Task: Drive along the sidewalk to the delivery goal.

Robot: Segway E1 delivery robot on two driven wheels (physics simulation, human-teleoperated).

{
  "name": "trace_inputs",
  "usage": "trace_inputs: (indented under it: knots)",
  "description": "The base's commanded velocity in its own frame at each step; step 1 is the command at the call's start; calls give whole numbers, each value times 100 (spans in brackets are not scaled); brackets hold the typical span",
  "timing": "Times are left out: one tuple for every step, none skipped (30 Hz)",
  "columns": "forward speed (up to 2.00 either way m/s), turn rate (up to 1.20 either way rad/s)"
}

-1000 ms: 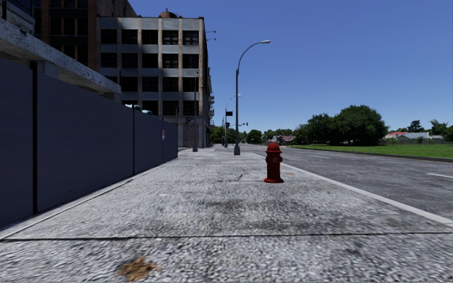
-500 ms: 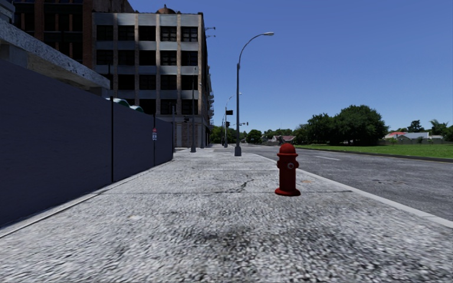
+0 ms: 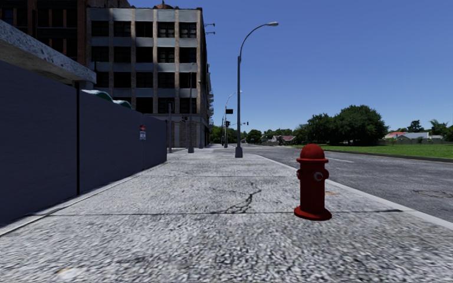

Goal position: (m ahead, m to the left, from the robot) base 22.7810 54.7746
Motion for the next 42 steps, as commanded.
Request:
trace_inputs:
  knots:
    - [200,0]
    - [200,0]
    - [200,0]
    - [200,0]
    - [200,0]
    - [200,0]
    - [200,0]
    - [200,0]
    - [200,0]
    - [200,0]
    - [200,0]
    - [200,0]
    - [200,0]
    - [200,0]
    - [200,0]
    - [200,0]
    - [200,0]
    - [200,0]
    - [200,0]
    - [200,0]
    - [200,0]
    - [200,0]
    - [200,0]
    - [200,0]
    - [200,0]
    - [200,0]
    - [200,0]
    - [200,0]
    - [200,0]
    - [200,0]
    - [200,0]
    - [200,0]
    - [200,0]
    - [200,0]
    - [200,0]
    - [200,0]
    - [200,0]
    - [200,0]
    - [200,0]
    - [200,0]
    - [200,0]
    - [200,0]
